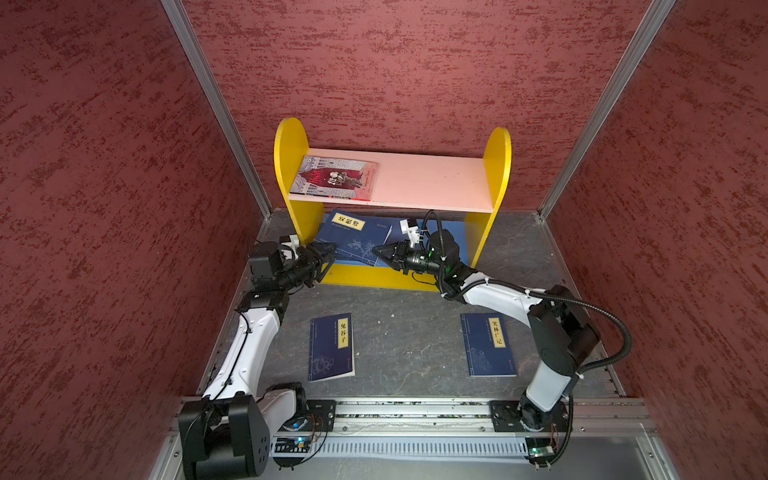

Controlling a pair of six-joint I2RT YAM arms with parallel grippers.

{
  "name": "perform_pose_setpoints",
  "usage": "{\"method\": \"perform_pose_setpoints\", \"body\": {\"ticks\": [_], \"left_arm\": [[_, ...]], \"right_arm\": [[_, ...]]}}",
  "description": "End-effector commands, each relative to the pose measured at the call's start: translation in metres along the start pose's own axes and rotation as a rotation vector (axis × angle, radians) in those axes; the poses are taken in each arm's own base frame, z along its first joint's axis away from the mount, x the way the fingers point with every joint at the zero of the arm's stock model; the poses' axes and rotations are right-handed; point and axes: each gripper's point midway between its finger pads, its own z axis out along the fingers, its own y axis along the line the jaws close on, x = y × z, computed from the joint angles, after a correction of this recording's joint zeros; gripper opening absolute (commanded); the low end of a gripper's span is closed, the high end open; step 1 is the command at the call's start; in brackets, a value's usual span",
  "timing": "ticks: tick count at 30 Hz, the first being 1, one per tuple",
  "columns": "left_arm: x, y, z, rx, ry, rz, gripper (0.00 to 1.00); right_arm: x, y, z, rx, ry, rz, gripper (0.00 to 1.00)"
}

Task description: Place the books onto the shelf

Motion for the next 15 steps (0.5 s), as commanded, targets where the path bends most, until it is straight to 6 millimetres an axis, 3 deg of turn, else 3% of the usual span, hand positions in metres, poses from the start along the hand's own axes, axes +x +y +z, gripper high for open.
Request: {"method": "perform_pose_setpoints", "body": {"ticks": [1, 8, 15], "left_arm": [[0.001, 0.012, -0.010, -0.064, 0.014, -0.013, 0.62], [-0.003, 0.026, -0.028, -0.101, 0.019, -0.060, 0.63], [-0.009, 0.027, -0.027, -0.071, 0.021, -0.078, 0.63]], "right_arm": [[-0.008, 0.012, 0.004, -0.050, 0.040, -0.058, 0.00], [-0.009, -0.003, 0.016, -0.009, 0.110, -0.073, 0.00], [-0.019, -0.019, 0.016, 0.026, 0.092, -0.065, 0.00]]}}
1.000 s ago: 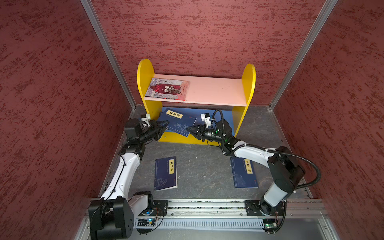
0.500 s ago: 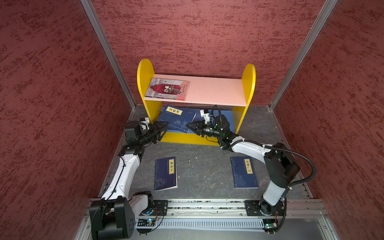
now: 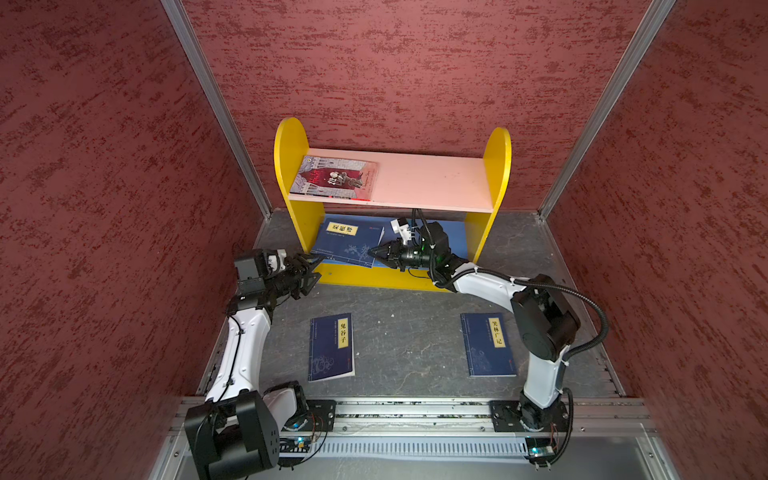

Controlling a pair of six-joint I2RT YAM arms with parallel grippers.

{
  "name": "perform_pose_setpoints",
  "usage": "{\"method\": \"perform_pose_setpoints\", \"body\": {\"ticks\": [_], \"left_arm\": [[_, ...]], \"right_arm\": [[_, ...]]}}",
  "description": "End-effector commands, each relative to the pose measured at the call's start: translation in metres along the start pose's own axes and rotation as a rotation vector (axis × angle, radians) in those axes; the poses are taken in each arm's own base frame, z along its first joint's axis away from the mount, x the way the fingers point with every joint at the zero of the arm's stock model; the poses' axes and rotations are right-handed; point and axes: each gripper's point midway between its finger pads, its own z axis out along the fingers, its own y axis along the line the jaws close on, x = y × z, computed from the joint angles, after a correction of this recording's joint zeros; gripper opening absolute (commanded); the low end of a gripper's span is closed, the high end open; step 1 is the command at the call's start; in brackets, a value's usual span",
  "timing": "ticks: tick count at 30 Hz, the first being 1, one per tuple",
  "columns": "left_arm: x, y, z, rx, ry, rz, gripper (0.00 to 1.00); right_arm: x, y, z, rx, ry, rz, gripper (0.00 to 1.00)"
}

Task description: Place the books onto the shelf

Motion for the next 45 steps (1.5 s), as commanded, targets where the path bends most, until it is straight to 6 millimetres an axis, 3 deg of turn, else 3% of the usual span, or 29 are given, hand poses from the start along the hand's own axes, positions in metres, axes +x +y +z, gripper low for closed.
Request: {"method": "perform_pose_setpoints", "body": {"ticks": [1, 10, 26, 30, 37, 45], "left_arm": [[0.000, -0.011, -0.001, 0.045, 0.020, 0.035, 0.63], [0.000, -0.021, -0.001, 0.078, 0.029, 0.074, 0.64], [-0.001, -0.023, 0.000, 0.085, 0.031, 0.070, 0.64], [-0.002, -0.021, 0.001, 0.082, 0.032, 0.061, 0.64], [-0.002, -0.020, 0.002, 0.084, 0.037, 0.052, 0.65], [-0.001, -0.017, 0.003, 0.086, 0.043, 0.044, 0.65]], "right_arm": [[-0.019, 0.016, -0.004, -0.038, -0.021, -0.066, 0.00], [-0.030, 0.016, 0.007, -0.044, 0.028, -0.072, 0.00], [-0.043, -0.012, 0.016, 0.092, 0.077, -0.057, 0.00], [-0.045, -0.021, 0.018, 0.132, 0.088, -0.055, 0.09], [-0.048, -0.028, 0.017, 0.191, 0.090, -0.061, 0.40], [-0.064, -0.043, 0.002, 0.387, 0.022, -0.121, 0.53]]}}
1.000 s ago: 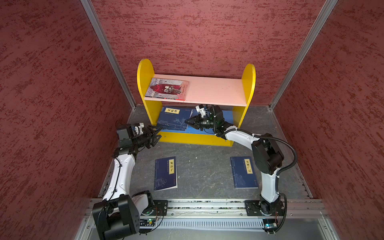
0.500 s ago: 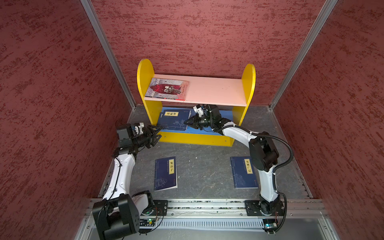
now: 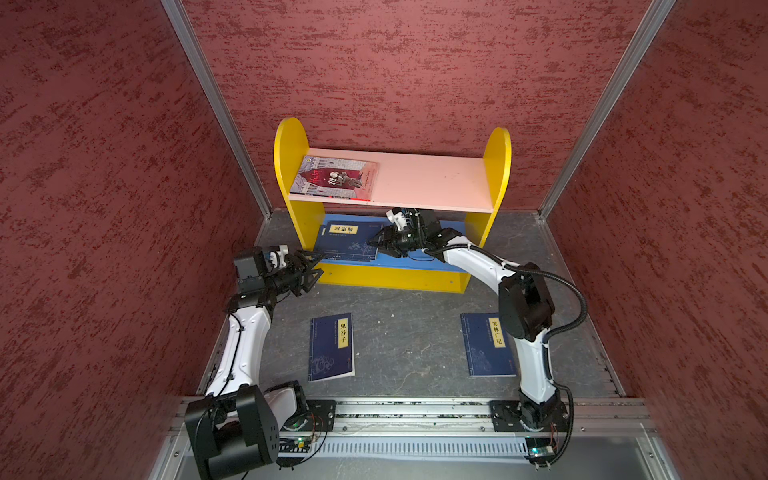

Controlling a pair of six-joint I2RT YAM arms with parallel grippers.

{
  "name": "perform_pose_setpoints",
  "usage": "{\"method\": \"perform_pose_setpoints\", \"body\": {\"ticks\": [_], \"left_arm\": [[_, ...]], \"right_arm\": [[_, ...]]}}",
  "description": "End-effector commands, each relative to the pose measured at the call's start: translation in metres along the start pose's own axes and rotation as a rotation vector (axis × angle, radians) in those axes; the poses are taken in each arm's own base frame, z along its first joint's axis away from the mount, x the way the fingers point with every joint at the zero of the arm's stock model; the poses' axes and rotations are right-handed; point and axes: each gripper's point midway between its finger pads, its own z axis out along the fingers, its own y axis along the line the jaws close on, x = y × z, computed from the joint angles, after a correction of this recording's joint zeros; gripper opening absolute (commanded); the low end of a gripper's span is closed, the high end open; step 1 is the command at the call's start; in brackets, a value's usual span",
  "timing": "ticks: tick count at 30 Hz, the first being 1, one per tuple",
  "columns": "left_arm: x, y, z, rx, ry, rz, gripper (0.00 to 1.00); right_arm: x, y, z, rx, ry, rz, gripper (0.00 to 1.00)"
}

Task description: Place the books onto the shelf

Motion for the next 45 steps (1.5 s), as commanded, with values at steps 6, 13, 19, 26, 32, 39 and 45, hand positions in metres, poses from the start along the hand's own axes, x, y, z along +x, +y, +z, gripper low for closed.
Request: {"method": "perform_pose_setpoints", "body": {"ticks": [6, 13, 19, 26, 32, 39, 45], "left_arm": [[-0.001, -0.004, 0.000, 0.024, 0.008, 0.012, 0.65], [0.000, -0.004, 0.000, 0.026, 0.008, 0.011, 0.65], [-0.002, -0.007, -0.002, 0.028, 0.001, 0.010, 0.65], [-0.006, -0.007, -0.006, 0.032, -0.008, 0.007, 0.65], [-0.007, -0.004, -0.007, 0.030, -0.009, -0.005, 0.65], [-0.009, -0.002, -0.008, 0.031, -0.013, -0.010, 0.65], [-0.011, -0.001, -0.009, 0.032, -0.015, -0.012, 0.65]], "right_arm": [[-0.024, -0.014, -0.019, 0.183, -0.107, -0.083, 0.56], [-0.027, -0.004, -0.021, 0.149, -0.126, -0.099, 0.46], [-0.026, -0.004, -0.016, 0.131, -0.111, -0.091, 0.39], [-0.025, -0.006, -0.012, 0.120, -0.103, -0.088, 0.31], [-0.025, -0.008, -0.009, 0.116, -0.099, -0.082, 0.29], [-0.026, -0.010, -0.003, 0.106, -0.091, -0.075, 0.28], [-0.029, -0.005, 0.001, 0.086, -0.092, -0.075, 0.26]]}}
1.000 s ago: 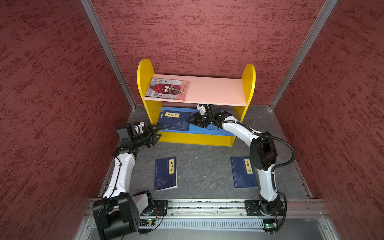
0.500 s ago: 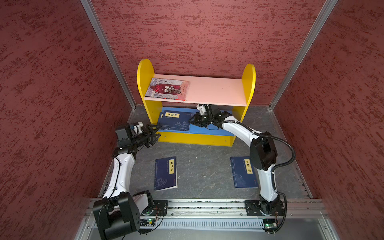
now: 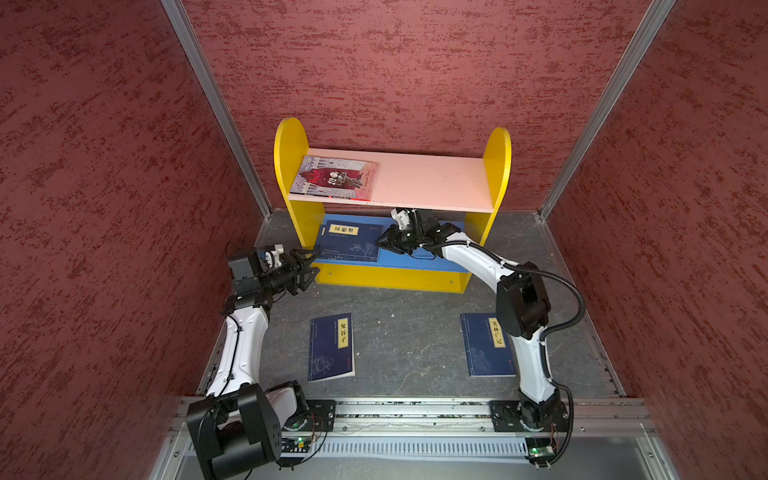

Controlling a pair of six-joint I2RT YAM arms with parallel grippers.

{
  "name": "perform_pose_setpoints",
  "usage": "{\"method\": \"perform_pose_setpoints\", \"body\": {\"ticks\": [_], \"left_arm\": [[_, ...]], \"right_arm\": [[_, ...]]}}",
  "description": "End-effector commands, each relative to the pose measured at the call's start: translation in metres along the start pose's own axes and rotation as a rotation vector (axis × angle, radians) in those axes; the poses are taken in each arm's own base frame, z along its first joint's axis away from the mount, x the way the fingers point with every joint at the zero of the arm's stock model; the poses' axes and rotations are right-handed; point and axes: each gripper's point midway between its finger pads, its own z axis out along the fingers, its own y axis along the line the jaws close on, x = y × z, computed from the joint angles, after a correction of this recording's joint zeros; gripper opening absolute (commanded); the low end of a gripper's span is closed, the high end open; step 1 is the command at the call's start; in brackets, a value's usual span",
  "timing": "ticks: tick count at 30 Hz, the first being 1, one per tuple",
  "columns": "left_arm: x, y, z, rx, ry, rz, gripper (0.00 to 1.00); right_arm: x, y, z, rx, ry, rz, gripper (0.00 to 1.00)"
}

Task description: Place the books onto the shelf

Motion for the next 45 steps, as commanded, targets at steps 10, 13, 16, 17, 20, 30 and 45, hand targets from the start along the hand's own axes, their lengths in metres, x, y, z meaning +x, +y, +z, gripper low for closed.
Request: {"method": "perform_pose_setpoints", "body": {"ticks": [10, 13, 16, 17, 20, 30, 45], "left_arm": [[-0.003, 0.003, 0.000, 0.004, 0.001, -0.004, 0.66], [-0.002, 0.004, 0.000, 0.004, 0.005, -0.007, 0.66], [-0.003, 0.005, 0.000, 0.003, 0.004, -0.009, 0.66], [-0.003, 0.006, 0.000, 0.002, 0.004, -0.011, 0.66], [-0.004, 0.006, -0.001, 0.003, 0.002, -0.013, 0.66], [-0.004, -0.025, -0.003, 0.035, -0.001, 0.322, 0.66], [0.024, -0.014, 0.005, -0.028, 0.089, 0.804, 0.68]], "right_arm": [[-0.016, 0.032, 0.002, -0.088, -0.027, -0.043, 0.23], [-0.016, 0.033, 0.005, -0.093, -0.019, -0.045, 0.23], [-0.015, 0.033, 0.008, -0.088, -0.008, -0.045, 0.23], [-0.015, 0.032, 0.009, -0.086, -0.006, -0.046, 0.23], [-0.016, 0.032, 0.010, -0.077, -0.006, -0.050, 0.24], [-0.044, 0.036, -0.018, 0.000, -0.190, -0.108, 0.32], [-0.089, 0.031, -0.015, -0.089, -0.237, -0.162, 0.33]]}}
